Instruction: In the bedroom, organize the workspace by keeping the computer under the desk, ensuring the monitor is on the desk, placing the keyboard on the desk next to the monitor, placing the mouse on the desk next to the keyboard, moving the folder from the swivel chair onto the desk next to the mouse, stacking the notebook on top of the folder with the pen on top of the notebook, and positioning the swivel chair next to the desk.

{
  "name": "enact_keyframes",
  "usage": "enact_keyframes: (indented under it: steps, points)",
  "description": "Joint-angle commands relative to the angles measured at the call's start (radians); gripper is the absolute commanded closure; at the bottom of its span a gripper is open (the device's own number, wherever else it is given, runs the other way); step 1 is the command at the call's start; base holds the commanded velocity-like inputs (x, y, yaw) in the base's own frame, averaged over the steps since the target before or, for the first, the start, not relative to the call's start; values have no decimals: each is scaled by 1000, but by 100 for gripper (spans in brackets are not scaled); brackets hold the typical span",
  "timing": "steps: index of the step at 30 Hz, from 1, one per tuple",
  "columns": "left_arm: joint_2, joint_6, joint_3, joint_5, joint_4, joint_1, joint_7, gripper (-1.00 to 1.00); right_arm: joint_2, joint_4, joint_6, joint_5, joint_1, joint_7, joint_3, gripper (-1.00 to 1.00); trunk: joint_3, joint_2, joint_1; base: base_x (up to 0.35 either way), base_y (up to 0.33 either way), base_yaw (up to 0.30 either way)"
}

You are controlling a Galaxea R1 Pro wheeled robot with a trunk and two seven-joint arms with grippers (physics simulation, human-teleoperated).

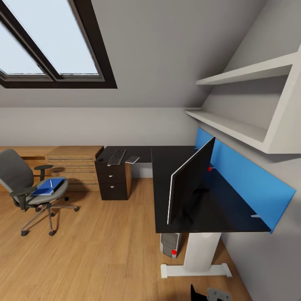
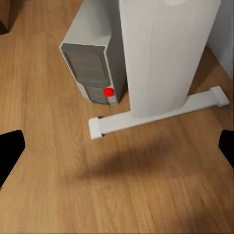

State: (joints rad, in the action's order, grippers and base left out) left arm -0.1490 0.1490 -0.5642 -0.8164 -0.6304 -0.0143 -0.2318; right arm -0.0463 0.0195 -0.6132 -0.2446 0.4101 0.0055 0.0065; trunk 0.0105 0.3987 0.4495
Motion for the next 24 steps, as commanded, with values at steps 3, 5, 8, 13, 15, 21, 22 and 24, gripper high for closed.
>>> enact_keyframes:
  steps: [3, 5, 8, 13, 15, 21, 22, 24]
  points:
    - [-1, 6, -9, -8, -1, -1, -7, -100, 2, 1, -72, -5, 1, 0, 1, -100, 1, 1, 1, 0, 0, 0]
    - [-1, 6, -9, -7, -1, -1, -7, -100, 5, -2, -100, -6, 1, -2, -1, -100, 1, 1, 1, 0, 0, 0]
    - [-1, 6, -10, -7, -1, -1, -7, -100, 15, -27, -126, -6, 2, -5, -3, -100, 1, 1, 1, 0, 0, 0]
    - [-1, 6, -10, -7, -1, -1, -6, -100, 28, -131, -141, -5, 3, -26, -3, -100, 1, 1, 1, 0, 0, 0]
    - [-1, 5, -11, -7, -1, -1, -6, -100, 34, -182, -137, -5, 3, -45, -4, -100, 1, 1, 1, 0, 0, 0]
    - [-1, 4, -11, -8, -1, -1, -6, -100, 51, -382, -53, -3, 5, -136, -3, -100, 1, 1, 1, 0, 0, 0]
    - [-1, 4, -11, -9, -1, -1, -6, -100, 54, -416, -28, -3, 5, -146, -2, -100, 1, 1, 1, 0, 0, 0]
    - [-1, 6, -9, -8, -1, -1, -6, -100, 57, -487, 33, -3, 6, -163, -2, -100, 1, 1, 1, 0, 0, 0]
